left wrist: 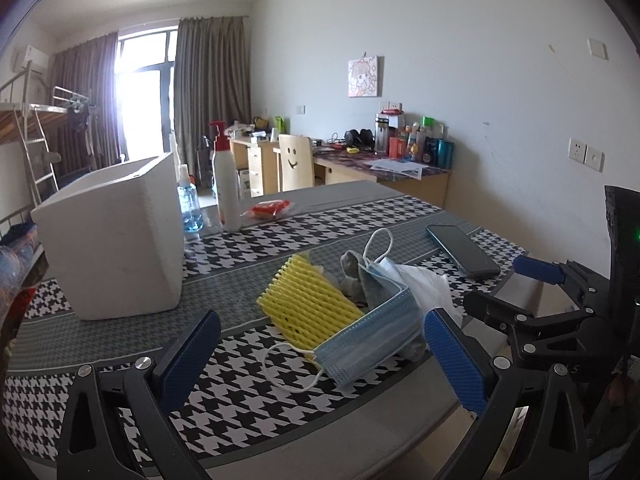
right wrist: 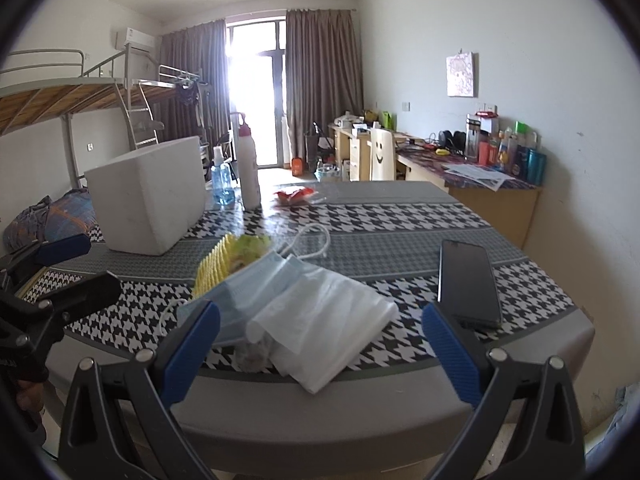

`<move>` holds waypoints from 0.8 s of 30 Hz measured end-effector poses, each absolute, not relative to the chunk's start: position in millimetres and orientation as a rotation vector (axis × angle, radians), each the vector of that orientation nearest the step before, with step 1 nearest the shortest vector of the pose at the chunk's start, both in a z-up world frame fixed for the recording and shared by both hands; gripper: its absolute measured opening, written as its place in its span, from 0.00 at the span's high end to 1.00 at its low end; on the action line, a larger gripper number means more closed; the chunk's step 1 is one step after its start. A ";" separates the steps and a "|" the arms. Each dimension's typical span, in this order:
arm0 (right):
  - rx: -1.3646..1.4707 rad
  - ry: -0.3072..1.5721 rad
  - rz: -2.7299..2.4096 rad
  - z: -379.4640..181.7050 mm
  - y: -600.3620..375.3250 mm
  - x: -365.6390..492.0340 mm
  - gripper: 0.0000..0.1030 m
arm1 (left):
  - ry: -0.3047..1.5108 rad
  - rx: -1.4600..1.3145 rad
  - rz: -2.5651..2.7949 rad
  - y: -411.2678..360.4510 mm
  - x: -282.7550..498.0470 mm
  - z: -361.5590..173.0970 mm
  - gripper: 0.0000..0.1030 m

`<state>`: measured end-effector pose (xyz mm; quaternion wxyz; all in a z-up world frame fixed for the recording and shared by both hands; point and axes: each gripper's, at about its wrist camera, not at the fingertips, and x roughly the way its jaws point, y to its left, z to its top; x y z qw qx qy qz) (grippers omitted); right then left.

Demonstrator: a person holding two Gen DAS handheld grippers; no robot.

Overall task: Organize soft objects
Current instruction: 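Move both tools forward toward the blue mask and white plastic bag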

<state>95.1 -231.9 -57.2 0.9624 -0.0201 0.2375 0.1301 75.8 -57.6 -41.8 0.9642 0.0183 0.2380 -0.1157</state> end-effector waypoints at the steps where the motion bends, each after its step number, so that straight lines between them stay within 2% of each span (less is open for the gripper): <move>1: -0.040 0.486 0.260 -58.4 -232.4 95.9 0.02 | 0.480 0.044 -0.235 -59.1 77.1 -42.7 0.01; 10: 0.026 0.602 0.227 -75.1 -237.2 122.0 0.11 | 0.497 0.072 -0.246 -65.4 92.1 -50.1 0.01; 18: 0.044 0.671 0.241 -84.6 -230.7 141.5 0.13 | 0.523 0.068 -0.252 -67.2 104.5 -56.6 0.01; 21: 0.056 0.715 0.258 -91.3 -229.8 148.4 0.24 | 0.529 0.070 -0.254 -67.6 107.0 -57.8 0.01; 24: 0.071 0.760 0.254 -99.3 -231.7 155.0 0.28 | 0.537 0.072 -0.255 -68.0 108.2 -60.2 0.01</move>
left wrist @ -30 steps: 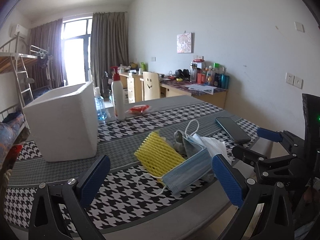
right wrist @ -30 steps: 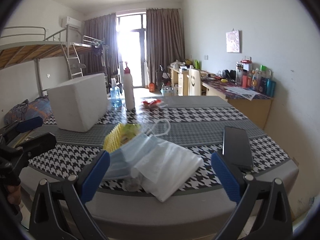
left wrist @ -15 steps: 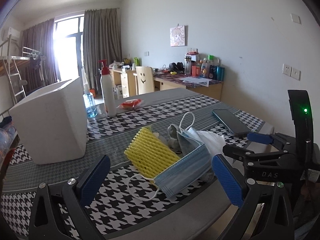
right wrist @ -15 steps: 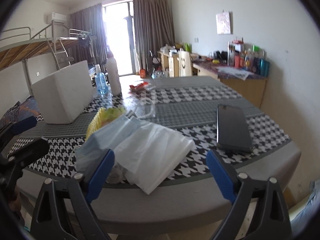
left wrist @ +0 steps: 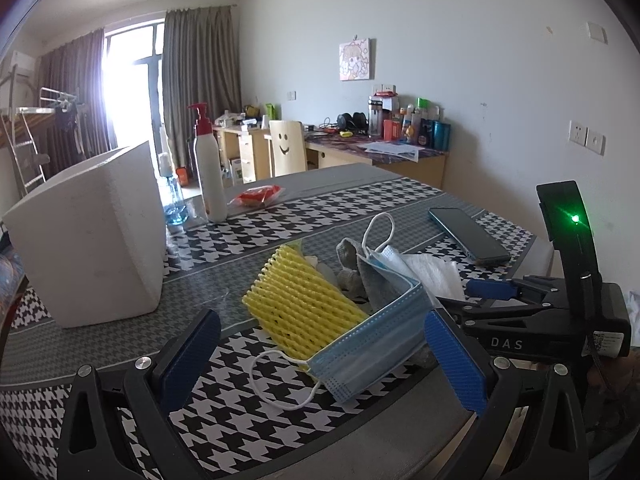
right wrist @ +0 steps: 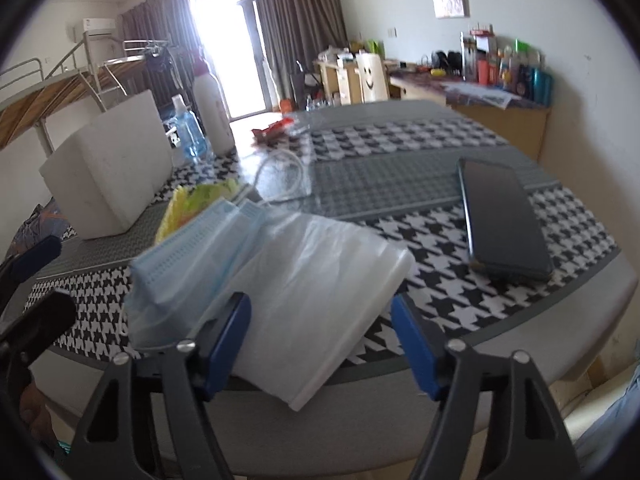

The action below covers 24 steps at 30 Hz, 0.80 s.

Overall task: Organize soft objects
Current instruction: 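Move both tools forward toward the blue mask and white plastic bag, then close the right tool on the white plastic bag while the left tool grasps the blue mask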

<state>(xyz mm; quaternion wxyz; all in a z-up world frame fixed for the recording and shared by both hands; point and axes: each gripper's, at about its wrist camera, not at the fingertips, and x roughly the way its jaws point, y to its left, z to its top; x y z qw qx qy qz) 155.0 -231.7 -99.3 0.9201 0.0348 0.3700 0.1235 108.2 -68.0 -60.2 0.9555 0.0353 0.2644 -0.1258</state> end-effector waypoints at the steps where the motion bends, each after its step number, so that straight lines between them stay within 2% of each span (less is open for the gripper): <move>1: 0.073 0.770 0.254 -100.8 -232.3 156.0 0.30 | 0.538 0.072 -0.255 -68.0 108.6 -60.7 0.01; 4: 0.078 0.783 0.266 -103.0 -231.6 156.2 0.39 | 0.540 0.067 -0.254 -67.1 109.5 -60.5 0.01; 11: 0.065 0.810 0.268 -107.7 -229.5 157.1 0.51 | 0.548 0.081 -0.266 -71.1 109.4 -63.5 0.01; 18: -0.003 0.806 0.253 -106.3 -226.4 156.4 0.83 | 0.571 0.082 -0.334 -81.0 111.9 -68.8 0.01; 24: -0.006 0.742 0.237 -90.9 -235.7 150.7 0.85 | 0.557 0.093 -0.383 -93.8 110.8 -67.9 0.01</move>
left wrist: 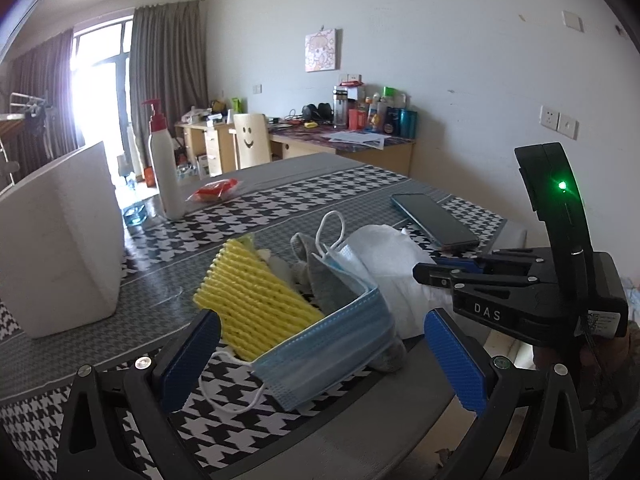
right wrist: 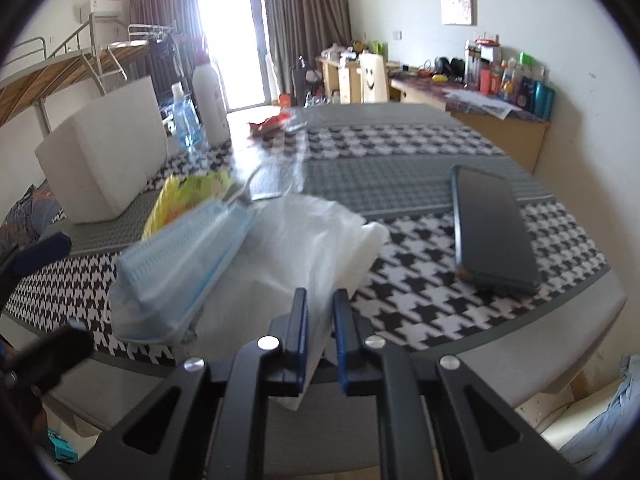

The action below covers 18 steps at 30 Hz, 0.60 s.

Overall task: Organize soft objects
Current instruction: 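Close the right tool on the white plastic bag while the left tool grasps the blue mask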

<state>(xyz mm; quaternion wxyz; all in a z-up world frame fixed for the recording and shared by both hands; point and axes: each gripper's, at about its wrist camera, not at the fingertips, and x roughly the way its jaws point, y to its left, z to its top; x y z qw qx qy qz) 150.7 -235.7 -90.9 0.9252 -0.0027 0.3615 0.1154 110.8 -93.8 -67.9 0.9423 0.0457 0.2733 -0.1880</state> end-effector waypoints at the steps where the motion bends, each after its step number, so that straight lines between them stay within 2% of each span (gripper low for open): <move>1: -0.008 0.737 0.232 -89.6 -237.2 150.3 0.85 | 0.554 0.095 -0.386 -94.9 111.3 -67.2 0.01; 6: -0.001 0.737 0.227 -91.3 -243.1 150.5 0.85 | 0.534 0.124 -0.415 -105.0 112.4 -63.1 0.04; 7: -0.001 0.743 0.228 -93.6 -243.6 151.0 0.85 | 0.534 0.134 -0.424 -108.1 113.3 -62.7 0.07; 9: 0.003 0.750 0.229 -96.6 -242.9 150.9 0.85 | 0.549 0.146 -0.450 -112.9 118.0 -62.9 0.14; 11: 0.006 0.758 0.230 -98.8 -243.6 151.5 0.85 | 0.588 0.150 -0.470 -117.2 125.0 -65.6 0.31; 13: 0.009 0.763 0.229 -100.5 -244.4 152.0 0.85 | 0.632 0.145 -0.479 -118.2 131.5 -69.4 0.42; 16: 0.001 0.766 0.229 -102.8 -244.6 152.0 0.85 | 0.660 0.152 -0.477 -119.3 133.0 -72.4 0.49; 18: 0.001 0.767 0.234 -103.6 -244.7 151.4 0.85 | 0.664 0.161 -0.481 -121.8 130.7 -73.2 0.60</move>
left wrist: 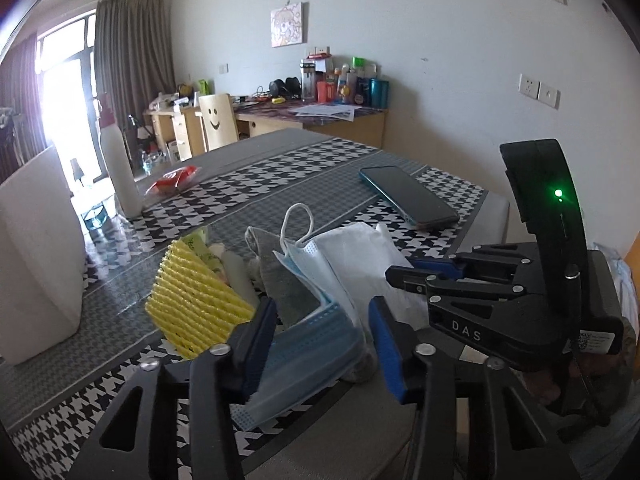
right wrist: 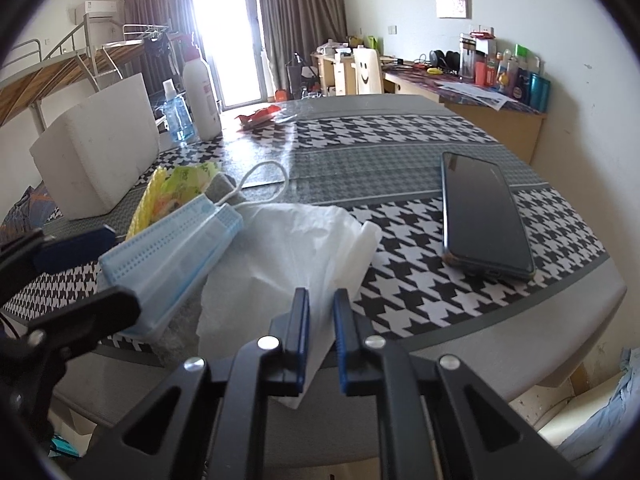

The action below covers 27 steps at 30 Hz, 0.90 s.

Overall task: Organize soft objects
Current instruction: 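Close the right tool on the white plastic bag while the left tool grasps the blue mask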

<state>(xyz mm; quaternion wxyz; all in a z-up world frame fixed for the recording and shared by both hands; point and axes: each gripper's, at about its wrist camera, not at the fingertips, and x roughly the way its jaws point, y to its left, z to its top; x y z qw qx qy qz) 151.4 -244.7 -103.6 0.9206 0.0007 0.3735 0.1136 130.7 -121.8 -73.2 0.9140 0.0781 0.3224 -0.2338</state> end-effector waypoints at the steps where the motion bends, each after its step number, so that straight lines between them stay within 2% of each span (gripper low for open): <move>1: 0.001 0.767 0.233 -103.6 -244.6 152.0 0.85 | 0.676 0.167 -0.490 -123.0 130.6 -73.4 0.65; 4: 0.007 0.772 0.226 -104.5 -245.6 154.0 0.85 | 0.712 0.178 -0.501 -126.3 131.6 -76.9 0.70; 15: 0.024 0.777 0.219 -107.9 -248.1 154.7 0.82 | 0.762 0.253 -0.557 -139.9 125.0 -83.9 0.71; 17: 0.025 0.777 0.215 -107.8 -249.1 154.3 0.76 | 0.767 0.256 -0.576 -141.8 123.4 -86.1 0.77; 19: 0.036 0.780 0.218 -108.7 -251.0 153.6 0.61 | 0.770 0.254 -0.586 -141.5 122.5 -88.0 0.84; 21: 0.046 0.777 0.219 -108.4 -252.4 152.0 0.52 | 0.771 0.243 -0.584 -140.0 121.3 -88.3 0.85; 27: 0.053 0.763 0.218 -104.4 -253.6 148.8 0.38 | 0.726 0.178 -0.585 -125.2 116.9 -73.8 0.86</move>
